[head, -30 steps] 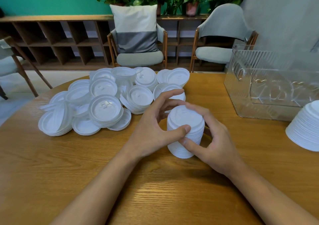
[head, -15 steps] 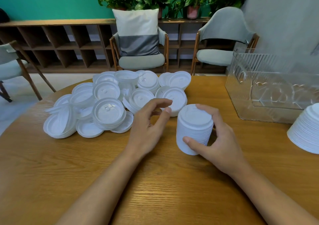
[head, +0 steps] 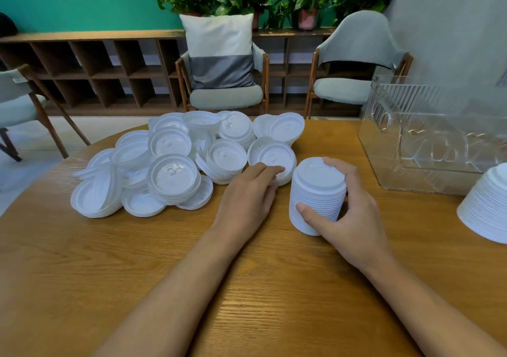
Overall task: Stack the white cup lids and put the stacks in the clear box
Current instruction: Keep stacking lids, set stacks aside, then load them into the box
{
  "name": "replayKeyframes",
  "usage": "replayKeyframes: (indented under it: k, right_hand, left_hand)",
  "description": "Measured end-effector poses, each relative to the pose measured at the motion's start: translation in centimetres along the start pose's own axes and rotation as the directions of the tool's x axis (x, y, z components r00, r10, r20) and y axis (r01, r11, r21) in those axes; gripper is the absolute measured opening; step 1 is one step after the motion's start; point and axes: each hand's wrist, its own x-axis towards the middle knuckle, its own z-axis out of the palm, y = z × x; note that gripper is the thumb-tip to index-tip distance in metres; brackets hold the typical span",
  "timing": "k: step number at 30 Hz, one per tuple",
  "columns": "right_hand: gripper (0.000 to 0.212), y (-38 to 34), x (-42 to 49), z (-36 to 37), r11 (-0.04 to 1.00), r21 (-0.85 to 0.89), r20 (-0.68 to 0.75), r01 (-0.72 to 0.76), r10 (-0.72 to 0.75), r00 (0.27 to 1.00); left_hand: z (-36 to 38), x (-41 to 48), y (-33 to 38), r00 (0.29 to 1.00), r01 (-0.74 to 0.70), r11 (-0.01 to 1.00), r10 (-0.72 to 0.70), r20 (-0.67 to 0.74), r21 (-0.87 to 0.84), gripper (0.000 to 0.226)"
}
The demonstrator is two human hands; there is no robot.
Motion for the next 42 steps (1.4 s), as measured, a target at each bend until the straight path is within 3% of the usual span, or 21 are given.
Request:
replayKeyframes:
  k: [12, 20, 27, 30, 33, 36, 38, 40, 42]
  right_hand:
    - [0.08, -0.1, 0.1, 0.0, 1.0, -0.005, 0.01, -0.014, 0.014, 1.0]
    - [0.08, -0.2, 0.1, -0.1, 1.0, -0.002, 0.019, -0.025, 0.025, 1.0]
    - [0.08, -0.4, 0.0, -0.2, 0.999, 0.006, 0.034, -0.032, 0.032, 0.999]
    - [0.075, -0.6, 0.1, -0.2, 1.0, 0.024, 0.003, -0.018, 0.018, 1.0]
    - [0.066, -0.6, 0.2, -0.1, 0.999, 0.038, -0.036, 0.004, -0.003, 0.999]
    - [0.063, -0.7, 0.2, -0.1, 0.998, 0.06, -0.02, 0.016, -0.015, 1.0]
    - [0.064, -0.7, 0.1, 0.0, 0.997, 0.077, 0.001, 0.019, -0.019, 1.0]
    - [0.07, -0.8, 0.0, 0.1, 0.995, 0.098, 0.024, 0.024, -0.026, 0.999]
    - [0.077, -0.9, 0.0, 0.2, 0.992, 0.124, 0.047, 0.03, -0.036, 0.998]
  left_hand:
    - [-1.0, -0.2, 0.0, 1.0, 0.015, 1.0, -0.015, 0.013, 0.009, 0.015]
    - [-1.5, -0.3, 0.0, 0.999, 0.031, 0.999, -0.03, 0.02, -0.04, 0.033]
    - [-3.1, -0.1, 1.3, 0.976, 0.106, 0.971, -0.142, -0.163, -0.213, 0.018]
    - [-3.8, 0.1, 2.4, 0.918, 0.233, 0.882, -0.338, -0.205, -0.41, 0.021]
    - [-4.8, 0.6, 3.2, 0.842, 0.321, 0.684, -0.523, -0.134, -0.655, 0.03]
    - [-5.4, 1.0, 3.6, 0.81, 0.351, 0.427, -0.585, 0.042, -0.833, 0.038]
    - [-5.3, 1.1, 3.6, 0.83, 0.353, 0.329, -0.543, 0.131, -0.876, 0.041]
    - [-5.1, 1.0, 3.7, 0.861, 0.365, 0.369, -0.484, 0.158, -0.855, 0.04]
    - [-4.9, 0.8, 3.9, 0.884, 0.376, 0.488, -0.444, 0.147, -0.788, 0.037]
